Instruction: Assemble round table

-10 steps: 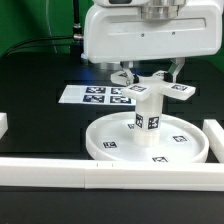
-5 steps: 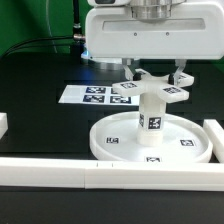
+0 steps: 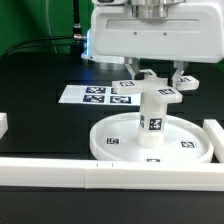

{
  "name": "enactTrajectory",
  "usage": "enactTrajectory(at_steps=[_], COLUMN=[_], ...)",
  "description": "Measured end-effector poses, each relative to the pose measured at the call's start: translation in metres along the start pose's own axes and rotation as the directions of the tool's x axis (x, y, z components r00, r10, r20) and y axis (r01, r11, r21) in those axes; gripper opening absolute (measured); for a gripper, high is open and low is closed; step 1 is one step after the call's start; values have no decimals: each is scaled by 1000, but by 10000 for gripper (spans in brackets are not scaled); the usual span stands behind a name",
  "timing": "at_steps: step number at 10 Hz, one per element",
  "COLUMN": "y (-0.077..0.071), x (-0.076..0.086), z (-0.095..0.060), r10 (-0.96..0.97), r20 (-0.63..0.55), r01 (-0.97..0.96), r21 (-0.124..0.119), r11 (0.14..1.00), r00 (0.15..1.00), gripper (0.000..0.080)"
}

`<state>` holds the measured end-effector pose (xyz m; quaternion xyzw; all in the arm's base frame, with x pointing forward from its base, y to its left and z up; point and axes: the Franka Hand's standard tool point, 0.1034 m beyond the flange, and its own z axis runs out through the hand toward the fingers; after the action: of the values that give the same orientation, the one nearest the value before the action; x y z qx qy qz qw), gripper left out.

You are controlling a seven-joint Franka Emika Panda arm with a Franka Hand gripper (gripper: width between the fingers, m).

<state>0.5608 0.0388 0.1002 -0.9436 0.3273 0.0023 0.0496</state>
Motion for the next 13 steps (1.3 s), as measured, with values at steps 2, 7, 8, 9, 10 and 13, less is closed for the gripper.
enactTrajectory(at_steps=[2,7,8,9,10,13], y=[0,1,1,1,0,0], x=[0,1,1,2,2,2], z=[0,0,0,0,0,1], r10=[138,607,646,709,750,791], r20=[1,27,34,44,50,54], r01=[-138,-607,-646,-710,-751,-792], r21=[7,78,80,87,90,87], r11=[990,791,759,699,654,605], r00=[990,794,763,704,659,610], gripper=[442,442,442,442,442,442])
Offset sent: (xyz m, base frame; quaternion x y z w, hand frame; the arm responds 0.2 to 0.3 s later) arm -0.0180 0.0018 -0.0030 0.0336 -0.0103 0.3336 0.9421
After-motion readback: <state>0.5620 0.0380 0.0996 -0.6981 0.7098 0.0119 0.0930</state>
